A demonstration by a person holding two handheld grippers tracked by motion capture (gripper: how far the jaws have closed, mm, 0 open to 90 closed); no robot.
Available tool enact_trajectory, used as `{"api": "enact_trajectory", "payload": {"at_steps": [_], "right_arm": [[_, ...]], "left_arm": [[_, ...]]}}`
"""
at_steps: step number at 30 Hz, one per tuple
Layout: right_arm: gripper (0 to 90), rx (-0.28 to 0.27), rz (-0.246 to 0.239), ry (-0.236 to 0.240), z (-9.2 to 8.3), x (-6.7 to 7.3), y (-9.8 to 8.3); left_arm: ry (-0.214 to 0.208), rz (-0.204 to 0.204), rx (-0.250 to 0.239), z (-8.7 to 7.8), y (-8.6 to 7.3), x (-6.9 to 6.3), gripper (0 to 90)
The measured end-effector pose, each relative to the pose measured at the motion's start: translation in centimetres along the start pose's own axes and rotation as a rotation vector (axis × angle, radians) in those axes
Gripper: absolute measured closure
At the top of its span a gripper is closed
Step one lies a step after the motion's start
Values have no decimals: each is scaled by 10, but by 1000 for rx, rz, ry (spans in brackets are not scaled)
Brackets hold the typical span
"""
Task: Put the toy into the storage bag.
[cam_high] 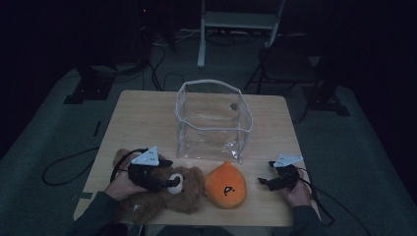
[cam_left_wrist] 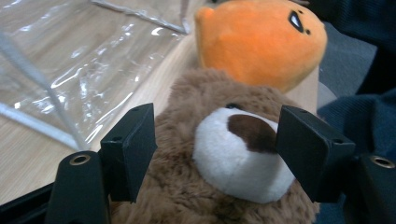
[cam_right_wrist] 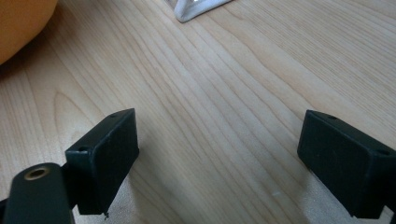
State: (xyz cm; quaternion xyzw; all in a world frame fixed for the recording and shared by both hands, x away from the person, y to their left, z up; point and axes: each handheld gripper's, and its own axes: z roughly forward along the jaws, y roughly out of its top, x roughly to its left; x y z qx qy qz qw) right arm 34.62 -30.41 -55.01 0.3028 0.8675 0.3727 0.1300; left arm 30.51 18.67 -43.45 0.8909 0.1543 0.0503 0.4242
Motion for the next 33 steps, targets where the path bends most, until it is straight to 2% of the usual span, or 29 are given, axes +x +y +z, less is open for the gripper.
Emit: {"api": "enact_trajectory", "payload": {"at_steps": [4,10,12,14,15,20,22,28,33], "right_arm": [[117,0,0,0,0,0,0],[116,0,0,0,0,0,0],[116,0,0,0,0,0,0],[116,0,0,0,0,0,0],[117,0,0,0,0,0,0],[116,0,0,0,0,0,0],[117,0,0,0,0,0,0],[117,0,0,0,0,0,0],[117,0,0,0,0,0,0]], "left_arm": [[-19,25,16,4,2,-2,293],[-55,17,35,11,1,-3,272],[-70,15,69,21,-2,-5,245],[-70,15,69,21,-2,-5,244],[-79,21,122,32,-5,-5,205],[-95,15,124,34,-8,-4,194],[-118,-1,126,37,-11,-1,191],[-126,36,154,41,-12,-5,185],[-128,32,167,43,-12,-4,186]]}}
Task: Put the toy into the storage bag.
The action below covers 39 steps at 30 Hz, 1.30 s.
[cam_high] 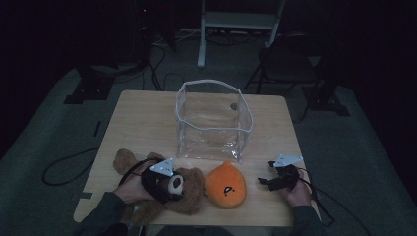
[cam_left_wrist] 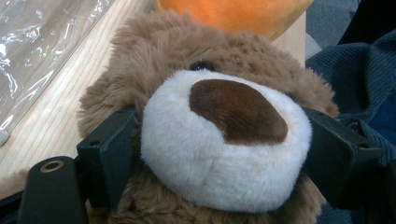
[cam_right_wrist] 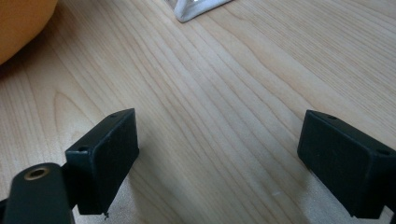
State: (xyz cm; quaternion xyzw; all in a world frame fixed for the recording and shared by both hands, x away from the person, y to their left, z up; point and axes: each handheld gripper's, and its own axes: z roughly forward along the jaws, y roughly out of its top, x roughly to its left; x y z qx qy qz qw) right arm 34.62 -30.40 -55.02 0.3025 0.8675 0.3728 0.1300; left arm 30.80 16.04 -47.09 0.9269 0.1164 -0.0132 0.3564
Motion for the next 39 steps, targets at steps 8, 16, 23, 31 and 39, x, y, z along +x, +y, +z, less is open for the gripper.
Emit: {"api": "enact_trajectory", "payload": {"at_steps": [8,16,23,31,39], "right_arm": [[116,0,0,0,0,0,0],[116,-1,1,0,0,0,0],[117,0,1,-1,0,0,0],[116,0,3,-2,0,0,0],[117,1,6,-1,0,0,0]], "left_arm": [[10,-19,6,2,0,3,253],[33,2,-19,-1,-3,1,367],[61,-8,-55,-6,-4,0,390],[118,-22,-84,-8,-3,-1,390],[150,-29,-119,-16,-3,-1,390]]}}
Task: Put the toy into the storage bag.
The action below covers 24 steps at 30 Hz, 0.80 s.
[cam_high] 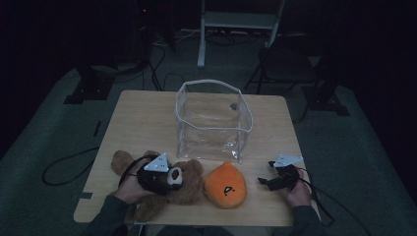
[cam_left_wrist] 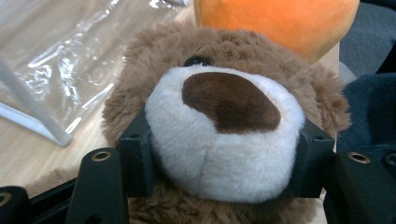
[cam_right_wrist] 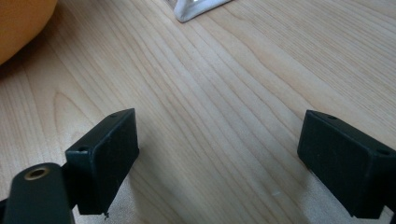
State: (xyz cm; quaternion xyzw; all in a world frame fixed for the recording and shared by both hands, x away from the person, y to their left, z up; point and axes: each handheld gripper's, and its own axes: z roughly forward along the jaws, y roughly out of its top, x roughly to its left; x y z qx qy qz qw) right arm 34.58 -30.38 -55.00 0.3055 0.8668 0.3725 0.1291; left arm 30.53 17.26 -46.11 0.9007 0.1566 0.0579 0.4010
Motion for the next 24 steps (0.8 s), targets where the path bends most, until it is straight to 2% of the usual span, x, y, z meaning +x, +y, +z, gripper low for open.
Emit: {"api": "enact_trajectory", "payload": {"at_steps": [2,3,5,16,24], "right_arm": [[117,0,-1,0,0,0,0],[117,0,-1,0,0,0,0],[116,0,-1,0,0,0,0],[116,1,-1,0,0,0,0],[117,1,0,0,0,0,0]], "left_arm": [[2,-4,-10,-2,0,0,390],[7,-13,-34,-7,-1,2,390],[8,-17,-50,-10,-1,3,391],[21,-16,-89,-20,0,3,392],[34,-26,-151,-33,0,5,396]]}}
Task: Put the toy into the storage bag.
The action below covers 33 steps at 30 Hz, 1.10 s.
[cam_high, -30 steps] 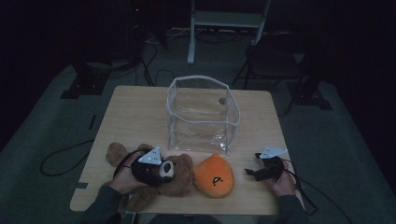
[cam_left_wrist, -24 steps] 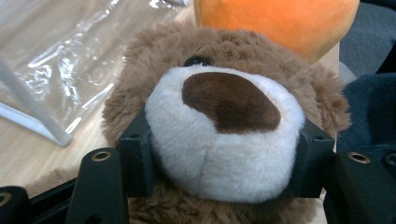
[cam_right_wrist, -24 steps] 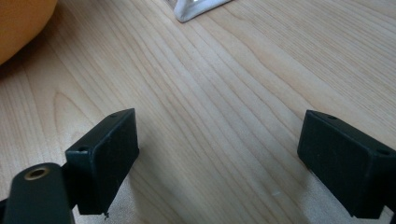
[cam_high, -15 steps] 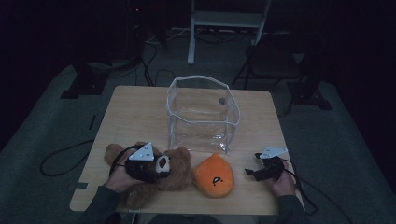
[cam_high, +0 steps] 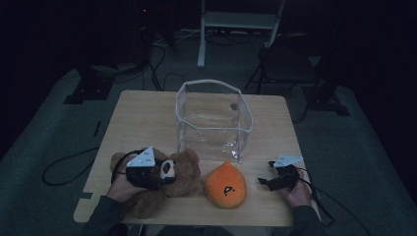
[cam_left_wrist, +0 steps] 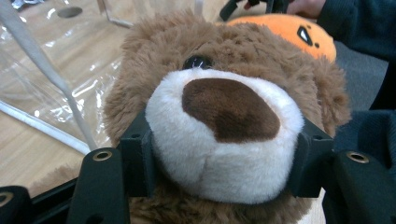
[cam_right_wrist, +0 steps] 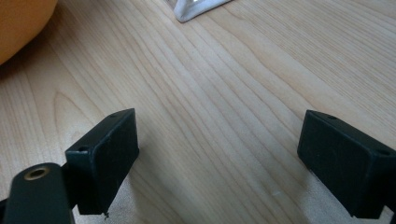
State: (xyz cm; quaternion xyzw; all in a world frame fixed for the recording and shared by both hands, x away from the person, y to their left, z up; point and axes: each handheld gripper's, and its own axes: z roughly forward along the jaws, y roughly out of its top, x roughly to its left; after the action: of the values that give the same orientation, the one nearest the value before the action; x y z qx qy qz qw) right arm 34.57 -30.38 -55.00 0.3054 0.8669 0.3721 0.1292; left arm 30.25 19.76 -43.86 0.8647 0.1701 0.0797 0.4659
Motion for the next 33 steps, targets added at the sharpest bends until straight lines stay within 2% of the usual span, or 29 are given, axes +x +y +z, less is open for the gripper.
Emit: {"api": "enact_trajectory", "payload": {"at_steps": [8,21,33], "right_arm": [[117,0,1,0,0,0,0],[116,0,1,0,0,0,0],[116,0,1,0,0,0,0]], "left_arm": [[16,-7,-34,-8,2,2,399],[50,-28,-119,-25,3,8,404],[59,-53,-188,-35,4,11,407]]}}
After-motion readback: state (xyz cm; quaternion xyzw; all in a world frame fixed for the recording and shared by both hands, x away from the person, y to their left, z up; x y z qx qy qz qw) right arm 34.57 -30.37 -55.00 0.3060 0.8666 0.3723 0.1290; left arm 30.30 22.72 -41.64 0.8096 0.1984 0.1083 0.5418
